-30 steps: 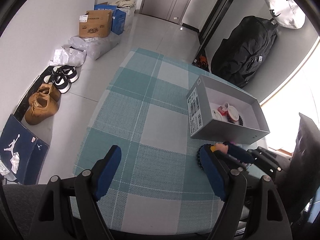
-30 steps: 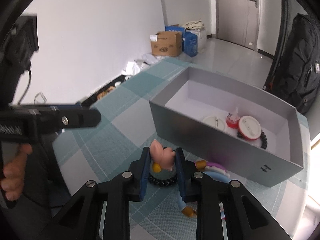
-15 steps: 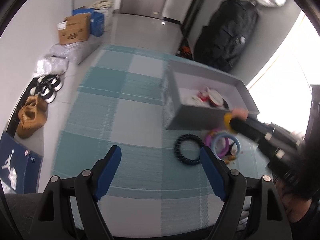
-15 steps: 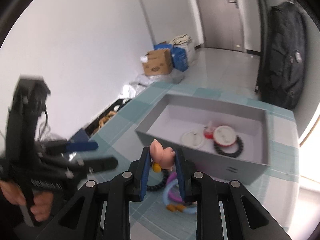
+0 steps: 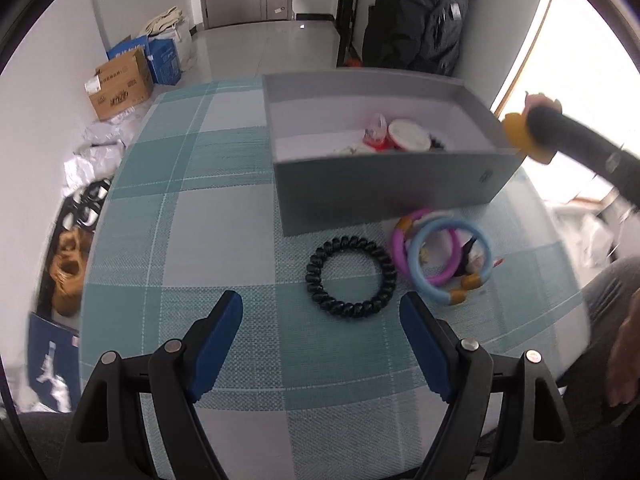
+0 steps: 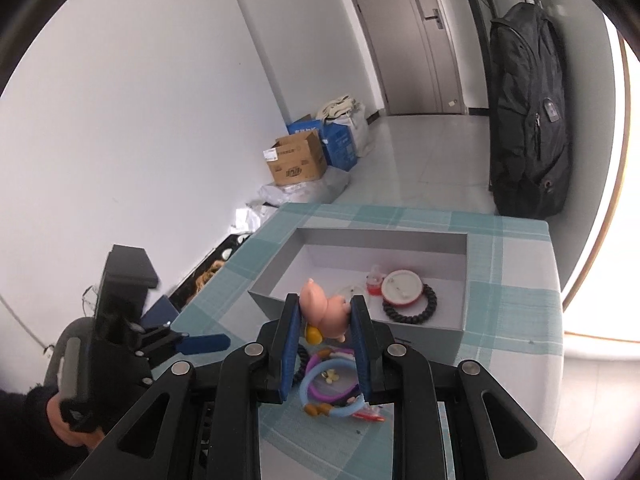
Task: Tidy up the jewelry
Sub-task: 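Lift the bead bracelet with the right tool while the left tool grasps the black coiled hair tie, then carry both items over the gray box and open both tools to drop them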
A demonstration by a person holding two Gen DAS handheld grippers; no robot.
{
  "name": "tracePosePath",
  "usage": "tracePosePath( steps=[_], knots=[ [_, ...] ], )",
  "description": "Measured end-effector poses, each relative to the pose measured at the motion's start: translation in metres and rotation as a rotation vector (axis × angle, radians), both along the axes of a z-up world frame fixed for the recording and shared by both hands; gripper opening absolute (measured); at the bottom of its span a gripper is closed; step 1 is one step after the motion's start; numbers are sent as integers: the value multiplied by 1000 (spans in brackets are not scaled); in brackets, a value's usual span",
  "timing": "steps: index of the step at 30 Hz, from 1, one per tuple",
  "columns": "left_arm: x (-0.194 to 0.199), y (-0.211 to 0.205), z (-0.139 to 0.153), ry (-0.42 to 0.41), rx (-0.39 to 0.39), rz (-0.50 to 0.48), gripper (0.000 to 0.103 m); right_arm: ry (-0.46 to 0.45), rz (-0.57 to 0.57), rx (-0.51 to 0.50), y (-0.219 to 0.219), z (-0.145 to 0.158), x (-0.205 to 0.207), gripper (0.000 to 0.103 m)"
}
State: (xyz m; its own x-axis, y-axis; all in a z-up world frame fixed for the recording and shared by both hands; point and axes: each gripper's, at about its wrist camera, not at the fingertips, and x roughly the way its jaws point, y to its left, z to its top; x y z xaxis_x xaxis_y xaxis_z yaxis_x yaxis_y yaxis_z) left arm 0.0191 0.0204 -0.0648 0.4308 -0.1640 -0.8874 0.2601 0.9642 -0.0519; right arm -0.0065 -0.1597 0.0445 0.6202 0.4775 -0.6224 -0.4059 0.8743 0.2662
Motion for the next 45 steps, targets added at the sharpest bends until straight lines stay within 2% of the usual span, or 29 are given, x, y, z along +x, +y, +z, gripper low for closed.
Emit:
tracePosePath(
  steps=[5,15,20,23,26,27,30,37,45],
  knots=[
    [-2,-9,-4,-2,44,-28,77,8,-18,15,-8,0,1,23],
    [7,-13,-7,-30,81,-41,77,11,-40,36,-17,1,-1,23],
    [8,-20,-7,-72,123,-106,77,20,-44,37,-18,-2,1,24],
    [9,-21,-7,-57,86,-142,63,21,-48,40,-19,-1,3,24],
    [8,-26,-5,-64,93,-188,53,18,-51,48,-20,0,3,24],
    [7,-28,-5,-66,94,-202,47,18,-51,48,-20,0,4,24],
    [5,-30,-4,-69,96,-219,43,25,-54,46,-21,-2,4,24],
    [9,-22,-4,-6,36,-183,39,43,-56,57,-21,-4,6,24],
    [1,-14,4,10,-6,-130,38,49,-49,26,-14,-10,2,24]
  ],
)
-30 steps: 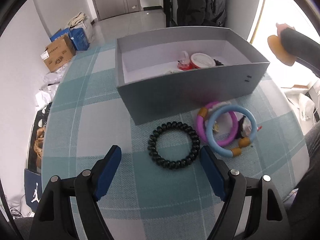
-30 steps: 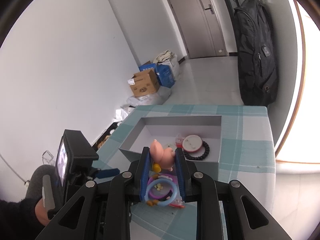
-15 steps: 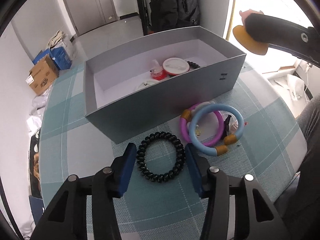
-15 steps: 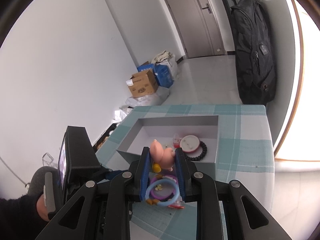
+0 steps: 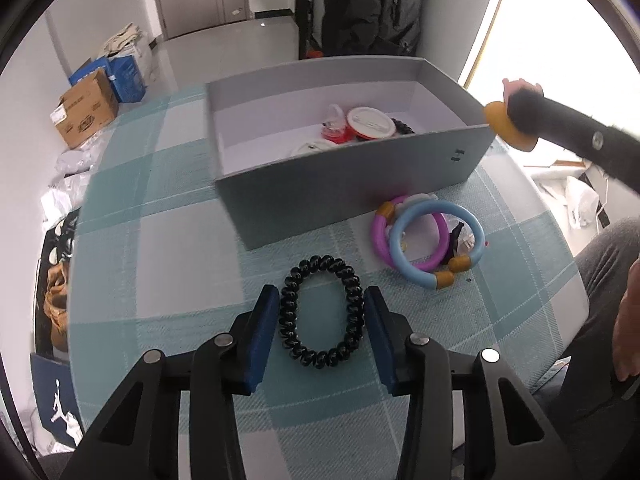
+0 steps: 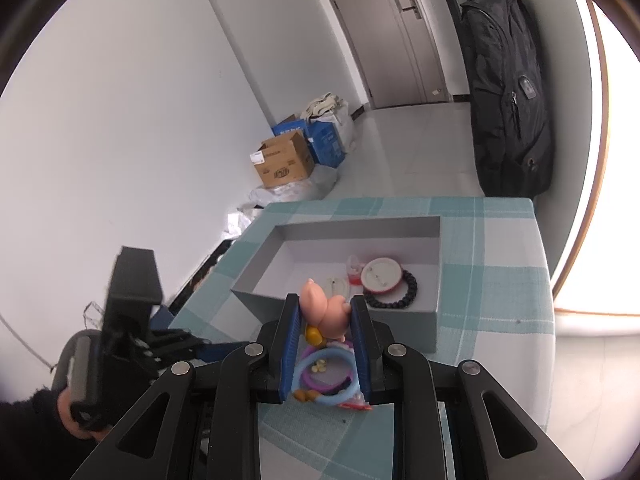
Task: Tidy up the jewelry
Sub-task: 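Carry both items over the gray box and open both tools to drop them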
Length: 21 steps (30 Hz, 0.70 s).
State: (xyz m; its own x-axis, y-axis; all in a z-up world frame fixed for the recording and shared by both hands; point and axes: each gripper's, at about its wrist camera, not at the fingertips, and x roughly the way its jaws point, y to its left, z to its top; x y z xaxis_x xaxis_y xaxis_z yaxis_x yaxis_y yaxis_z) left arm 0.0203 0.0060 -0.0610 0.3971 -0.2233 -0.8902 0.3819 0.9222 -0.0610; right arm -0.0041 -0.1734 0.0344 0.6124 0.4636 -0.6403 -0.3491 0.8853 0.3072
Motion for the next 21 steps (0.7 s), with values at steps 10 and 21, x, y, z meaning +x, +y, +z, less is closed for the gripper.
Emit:
tracePosePath(
  steps=[10,21],
  knots=[
    [-21,8,45,-129,-121,62,38,14,2,6,1,-4,-1,24],
    [9,17,67,-185,-238,112,38,3,3,43,1,3,12,24]
  ],
)
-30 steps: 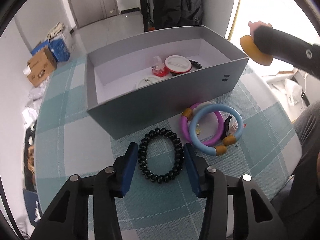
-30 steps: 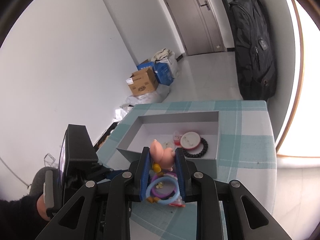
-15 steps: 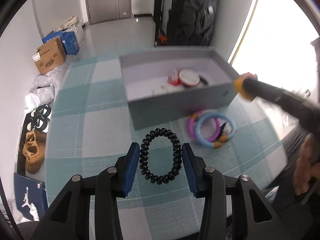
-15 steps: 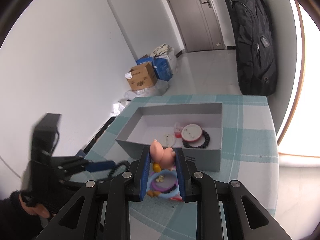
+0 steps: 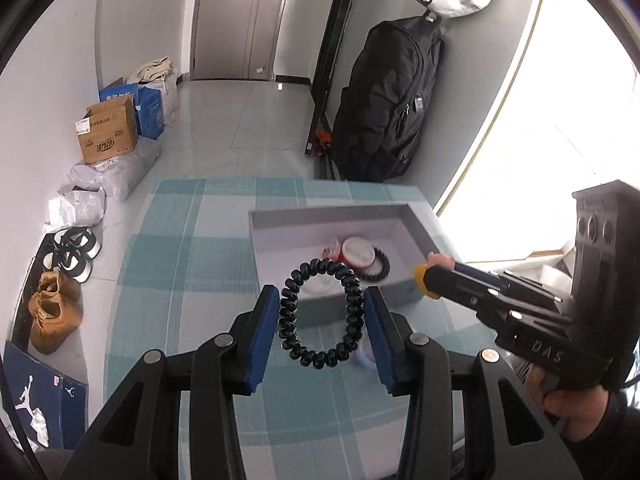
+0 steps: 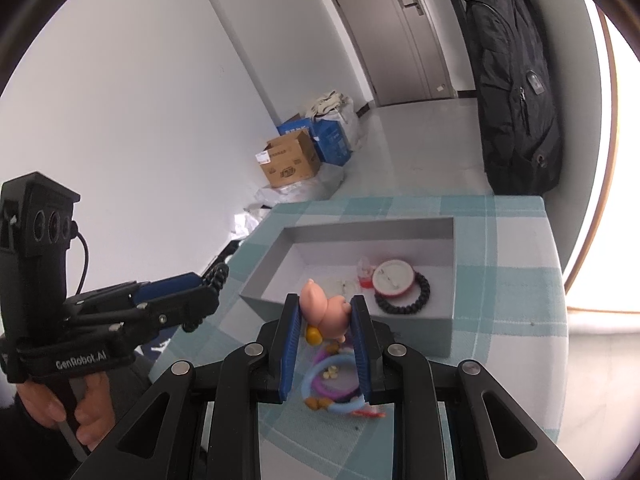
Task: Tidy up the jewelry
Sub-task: 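Carry both items over the gray box and open both tools to drop them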
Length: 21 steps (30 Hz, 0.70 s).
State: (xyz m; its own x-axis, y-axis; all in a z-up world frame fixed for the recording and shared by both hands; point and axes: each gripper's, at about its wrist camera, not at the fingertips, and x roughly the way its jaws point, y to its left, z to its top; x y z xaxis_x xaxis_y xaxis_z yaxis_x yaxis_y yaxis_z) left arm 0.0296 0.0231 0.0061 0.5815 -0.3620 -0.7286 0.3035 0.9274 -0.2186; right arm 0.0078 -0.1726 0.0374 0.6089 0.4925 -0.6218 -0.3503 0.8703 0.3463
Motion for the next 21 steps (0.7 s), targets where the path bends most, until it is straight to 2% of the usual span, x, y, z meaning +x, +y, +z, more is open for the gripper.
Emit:
tracePosePath(
  steps=[3,6,9,14,21],
  knots=[
    [13,-2,3,-5,12,4,38,-22,-13,16,-3,6,6,24],
    [24,-5,6,2,-20,3,38,-39,-14,15,-4,10,16,24],
    [33,-12,6,0,-16,-2,38,-37,-25,17,-6,10,26,24],
    [49,-18,-3,23,-30,-2,38,-13,-36,30,-10,7,42,24],
    [62,-8,-18,50,-99,6,38,10,-22,11,-9,-1,57,24]
  ],
)
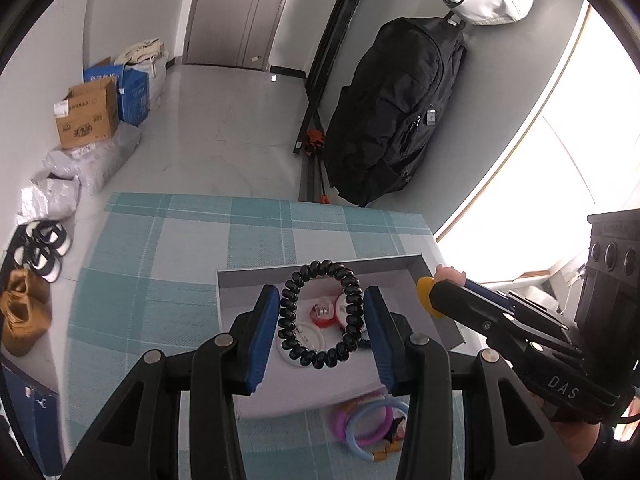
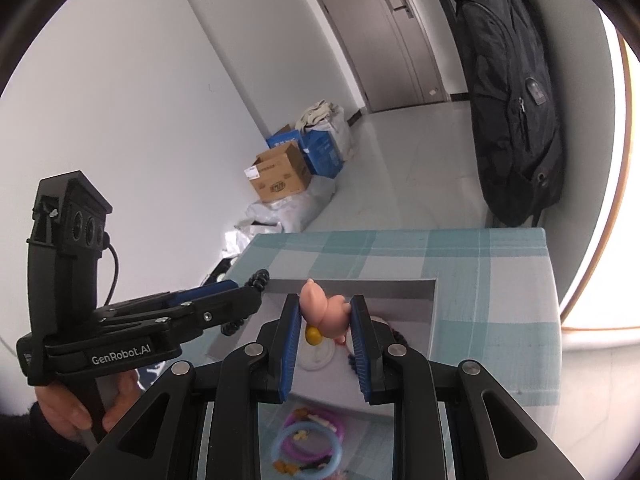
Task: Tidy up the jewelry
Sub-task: 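Carry both items over the gray box and open both tools to drop them, then withdraw both tools and move the left tool over the blue ring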
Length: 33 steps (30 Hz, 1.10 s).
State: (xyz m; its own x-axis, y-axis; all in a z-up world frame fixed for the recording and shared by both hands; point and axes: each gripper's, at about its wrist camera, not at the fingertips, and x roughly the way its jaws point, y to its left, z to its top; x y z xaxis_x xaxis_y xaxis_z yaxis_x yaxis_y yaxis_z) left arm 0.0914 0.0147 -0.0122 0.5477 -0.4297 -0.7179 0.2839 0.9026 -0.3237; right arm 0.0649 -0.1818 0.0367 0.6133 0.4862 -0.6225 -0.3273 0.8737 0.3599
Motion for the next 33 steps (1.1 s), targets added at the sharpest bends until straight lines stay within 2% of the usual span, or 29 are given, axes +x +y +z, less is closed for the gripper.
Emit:
tracePosePath(
  steps=[4,7,14,23,25,26,29,33],
  knots=[
    [5,-2,-5,6,21,4,38,19,-2,-1,-1,-5,7,24],
    [9,-3,-11,40,21,-3,38,37,-12,8,-4,-8,14,24],
    [12,-11,-10,23,27,-43,38,77,-19,13,-9,-15,23,24],
    [15,-11,-14,44,-12,-60,38,78,6,17,-4,-16,22,27],
    [15,-11,-11,47,-25,-58,40,40,6,-23,1,-12,19,60],
    [14,-11,-10,48,-18,-53,42,17,-5,-24,0,-9,16,83],
    [12,-10,-8,34,4,-38,55,-21,-8,7,-5,-1,12,84],
    [4,-7,-6,16,22,-19,56,-14,-34,15,-13,0,9,84]
  ],
)
